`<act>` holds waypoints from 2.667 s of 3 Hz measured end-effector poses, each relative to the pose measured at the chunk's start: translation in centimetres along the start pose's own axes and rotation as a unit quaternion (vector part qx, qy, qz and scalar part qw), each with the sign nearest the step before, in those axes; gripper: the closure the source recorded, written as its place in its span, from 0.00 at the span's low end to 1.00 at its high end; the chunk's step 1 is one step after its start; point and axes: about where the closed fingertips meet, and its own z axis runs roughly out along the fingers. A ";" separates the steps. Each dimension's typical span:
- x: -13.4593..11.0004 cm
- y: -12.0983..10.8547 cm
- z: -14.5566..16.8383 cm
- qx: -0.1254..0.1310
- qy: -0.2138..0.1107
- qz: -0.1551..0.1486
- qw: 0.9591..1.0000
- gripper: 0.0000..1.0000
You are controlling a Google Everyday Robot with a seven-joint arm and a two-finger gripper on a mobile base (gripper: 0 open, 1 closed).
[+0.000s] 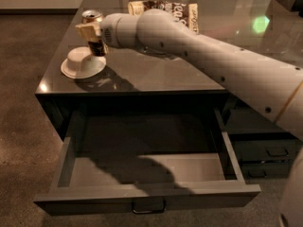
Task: Place orange can into top drawer
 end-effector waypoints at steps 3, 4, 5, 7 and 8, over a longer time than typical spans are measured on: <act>1.0 0.7 -15.3 -0.111 -0.043 -0.087 0.989 1.00; 1.5 1.2 -19.9 -0.128 -0.038 -0.124 0.983 1.00; 3.6 1.6 -22.8 -0.154 -0.009 -0.149 0.977 1.00; 11.2 3.1 -24.7 -0.245 0.057 -0.183 0.951 1.00; 15.3 4.7 -23.8 -0.288 0.080 -0.185 0.936 1.00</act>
Offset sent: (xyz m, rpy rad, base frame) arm -0.1145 -0.1409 0.0222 0.0256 -0.2407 0.3015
